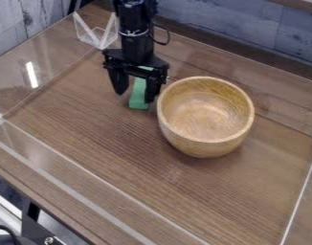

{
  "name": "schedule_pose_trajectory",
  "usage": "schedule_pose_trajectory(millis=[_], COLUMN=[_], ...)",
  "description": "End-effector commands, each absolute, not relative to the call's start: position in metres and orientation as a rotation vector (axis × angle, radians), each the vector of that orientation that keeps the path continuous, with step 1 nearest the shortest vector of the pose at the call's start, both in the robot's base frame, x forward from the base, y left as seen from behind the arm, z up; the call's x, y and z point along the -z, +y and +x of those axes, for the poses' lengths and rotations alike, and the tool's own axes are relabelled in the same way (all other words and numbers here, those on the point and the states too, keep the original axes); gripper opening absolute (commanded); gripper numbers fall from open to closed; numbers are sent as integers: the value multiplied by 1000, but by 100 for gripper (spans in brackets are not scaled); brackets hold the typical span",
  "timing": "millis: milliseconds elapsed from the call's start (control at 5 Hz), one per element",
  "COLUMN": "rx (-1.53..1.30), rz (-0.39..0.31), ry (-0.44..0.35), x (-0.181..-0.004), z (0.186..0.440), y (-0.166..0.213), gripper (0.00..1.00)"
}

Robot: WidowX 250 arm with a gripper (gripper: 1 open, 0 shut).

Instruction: Put green stick into wooden bowl

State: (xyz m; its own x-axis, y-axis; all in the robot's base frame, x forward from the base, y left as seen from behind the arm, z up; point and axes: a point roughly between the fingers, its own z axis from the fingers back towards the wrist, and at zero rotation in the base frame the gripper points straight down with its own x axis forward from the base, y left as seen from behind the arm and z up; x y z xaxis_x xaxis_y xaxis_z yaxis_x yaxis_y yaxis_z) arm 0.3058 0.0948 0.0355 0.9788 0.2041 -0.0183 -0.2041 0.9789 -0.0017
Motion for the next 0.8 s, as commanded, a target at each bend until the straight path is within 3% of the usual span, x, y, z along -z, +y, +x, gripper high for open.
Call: schedule_pose_trajectory(millis=[0,200,400,600], rx=[-214,-221,-226,-227], rz=[13,18,18,12], ry=[-44,-41,-40,-36], x=[-46,-39,-35,-37], z=[318,321,321,321], y=[99,100,101,99], gripper=[100,100,0,0])
